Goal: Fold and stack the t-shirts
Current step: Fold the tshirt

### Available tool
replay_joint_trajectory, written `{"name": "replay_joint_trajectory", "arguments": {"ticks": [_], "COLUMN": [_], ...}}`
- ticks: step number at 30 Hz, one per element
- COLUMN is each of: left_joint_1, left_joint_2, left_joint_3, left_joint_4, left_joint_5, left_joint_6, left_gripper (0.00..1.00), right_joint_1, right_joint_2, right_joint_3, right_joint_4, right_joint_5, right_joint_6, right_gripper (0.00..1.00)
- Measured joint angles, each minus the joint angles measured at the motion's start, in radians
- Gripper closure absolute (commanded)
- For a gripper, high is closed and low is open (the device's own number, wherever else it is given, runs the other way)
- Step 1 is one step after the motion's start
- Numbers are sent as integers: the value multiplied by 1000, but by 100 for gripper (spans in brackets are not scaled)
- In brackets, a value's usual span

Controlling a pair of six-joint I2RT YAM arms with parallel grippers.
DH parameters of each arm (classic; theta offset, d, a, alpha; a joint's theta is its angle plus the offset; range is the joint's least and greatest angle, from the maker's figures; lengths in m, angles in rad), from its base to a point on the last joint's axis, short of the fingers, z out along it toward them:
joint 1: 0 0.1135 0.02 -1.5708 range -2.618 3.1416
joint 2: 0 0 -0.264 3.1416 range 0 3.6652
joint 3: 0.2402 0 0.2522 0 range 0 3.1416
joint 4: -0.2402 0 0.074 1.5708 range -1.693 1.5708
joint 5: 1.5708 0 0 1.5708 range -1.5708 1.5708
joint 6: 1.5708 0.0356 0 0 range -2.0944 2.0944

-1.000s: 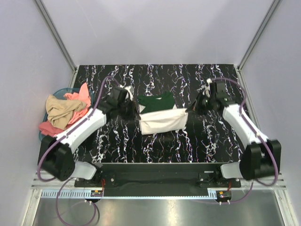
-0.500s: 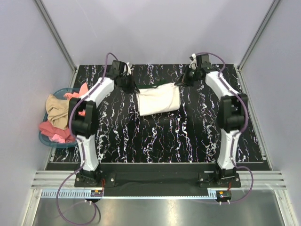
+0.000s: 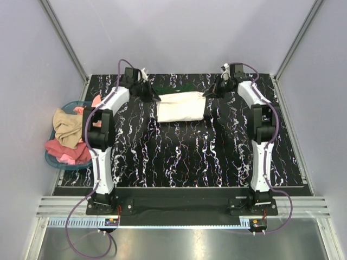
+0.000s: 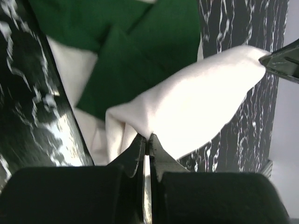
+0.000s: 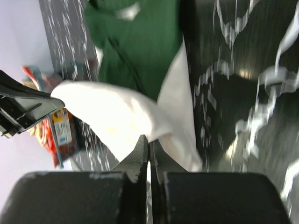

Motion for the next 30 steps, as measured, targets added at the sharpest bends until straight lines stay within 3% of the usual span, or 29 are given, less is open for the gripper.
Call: {"name": "replay_joint_trajectory", "arguments": {"ticks": [4,12,20,25,30], "left_joint_1": [-12,-60,-238,-378,-478], "left_joint_2": [-161,-523,-748,-943,-1111], "left_joint_3": [-228,-622,-1004,-1149,-1197], "left_joint_4": [6,14,22,21,21], "left_joint_5": [4,-3,-81,-140,-186], "left_joint_6": [0,0,-33,-115,-206], "left_gripper": [100,100,100,100,100], "right_joint_1": [0,8,22,27,36], "right_joint_2": [-161,-636,-998,-1297,-1564], "right_joint_3": [-218,-787,-1283,-1467,-1497], "right_joint_4": [10,98,108,40,-33], "right_joint_5": [1,1,35,80,117], "right_joint_6": [-7,2,27,77,138], "right_gripper": [100,100,100,100,100]}}
